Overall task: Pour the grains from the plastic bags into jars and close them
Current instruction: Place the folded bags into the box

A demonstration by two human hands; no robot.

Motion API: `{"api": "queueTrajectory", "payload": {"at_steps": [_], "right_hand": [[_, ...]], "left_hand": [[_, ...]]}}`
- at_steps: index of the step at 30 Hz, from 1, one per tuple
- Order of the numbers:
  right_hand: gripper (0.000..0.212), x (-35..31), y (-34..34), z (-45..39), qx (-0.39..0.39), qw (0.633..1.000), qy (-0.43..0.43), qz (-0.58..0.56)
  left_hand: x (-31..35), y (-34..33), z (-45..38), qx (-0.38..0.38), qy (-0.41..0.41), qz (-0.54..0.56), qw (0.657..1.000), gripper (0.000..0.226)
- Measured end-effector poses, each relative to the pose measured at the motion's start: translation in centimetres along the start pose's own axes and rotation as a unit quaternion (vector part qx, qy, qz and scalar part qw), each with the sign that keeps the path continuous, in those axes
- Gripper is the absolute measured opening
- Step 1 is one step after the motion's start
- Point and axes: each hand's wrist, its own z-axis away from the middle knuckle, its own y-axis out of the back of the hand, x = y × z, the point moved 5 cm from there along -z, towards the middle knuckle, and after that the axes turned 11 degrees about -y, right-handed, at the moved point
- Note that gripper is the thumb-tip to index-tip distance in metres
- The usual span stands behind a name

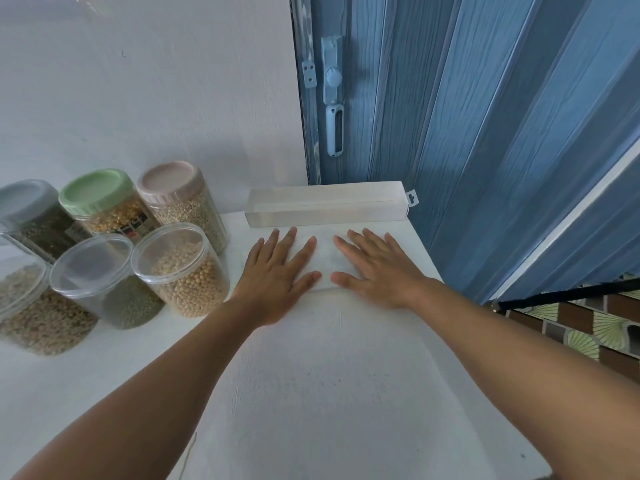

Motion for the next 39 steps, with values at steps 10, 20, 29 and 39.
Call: {"api": "queueTrajectory", "payload": {"at_steps": [10, 20, 29, 39], "right_hand": [[0.087, -0.1, 0.7, -0.5, -0.046, 0.999, -0.007, 0.011], [0.070, -0.6, 3.8, 0.4, 0.107, 0.989, 0.071, 0.068], [0.041, -1.5, 4.7, 0.3, 0.162, 0.979, 0.077, 0.100], [0.030, -1.7, 15.4, -0.5, 0.306, 0.946, 0.070, 0.078]], "left_hand": [[1.4, 1.8, 2.5, 0.146, -0.204, -0.066, 0.966, 0.038], [1.6, 2.8, 1.0, 0.177, -0.145, -0.057, 0.972, 0.003], [1.5, 4.6, 1.0, 0.130, -0.104, -0.099, 0.981, 0.036], [0.3, 14.2, -3.4, 0.293, -0.082, -0.197, 0.932, 0.035]]}}
